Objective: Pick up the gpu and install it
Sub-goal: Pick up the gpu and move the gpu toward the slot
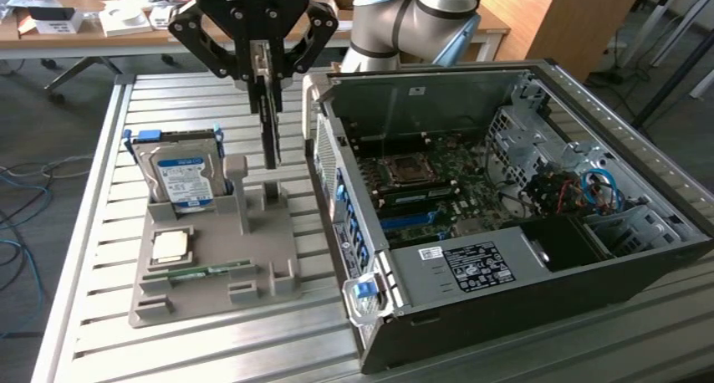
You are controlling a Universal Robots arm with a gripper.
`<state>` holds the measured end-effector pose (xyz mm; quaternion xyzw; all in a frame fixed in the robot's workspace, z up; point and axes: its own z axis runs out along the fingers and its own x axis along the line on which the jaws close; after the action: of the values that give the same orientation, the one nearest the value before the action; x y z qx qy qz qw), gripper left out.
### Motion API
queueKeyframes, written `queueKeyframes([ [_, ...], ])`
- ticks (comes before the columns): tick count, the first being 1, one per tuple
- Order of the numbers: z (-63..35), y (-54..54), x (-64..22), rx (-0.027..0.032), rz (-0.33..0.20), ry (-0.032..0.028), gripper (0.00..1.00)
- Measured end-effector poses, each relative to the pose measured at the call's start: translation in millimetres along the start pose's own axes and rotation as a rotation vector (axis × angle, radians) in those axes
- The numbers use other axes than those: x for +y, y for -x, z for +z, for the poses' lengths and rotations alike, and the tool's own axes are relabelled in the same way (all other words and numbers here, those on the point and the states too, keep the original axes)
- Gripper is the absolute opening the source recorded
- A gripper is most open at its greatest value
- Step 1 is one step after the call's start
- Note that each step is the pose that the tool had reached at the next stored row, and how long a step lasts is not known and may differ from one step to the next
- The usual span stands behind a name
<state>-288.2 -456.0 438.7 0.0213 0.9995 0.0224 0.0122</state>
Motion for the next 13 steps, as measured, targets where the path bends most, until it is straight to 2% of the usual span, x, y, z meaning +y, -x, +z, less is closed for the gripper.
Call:
queueKeyframes([
  [6, 0.0, 2.4, 0.1, 0.0002, 0.000, -0.0001, 0.26],
  [13, 0.4, 17.3, 0.7, 0.0000, 0.000, 0.0000, 0.26],
])
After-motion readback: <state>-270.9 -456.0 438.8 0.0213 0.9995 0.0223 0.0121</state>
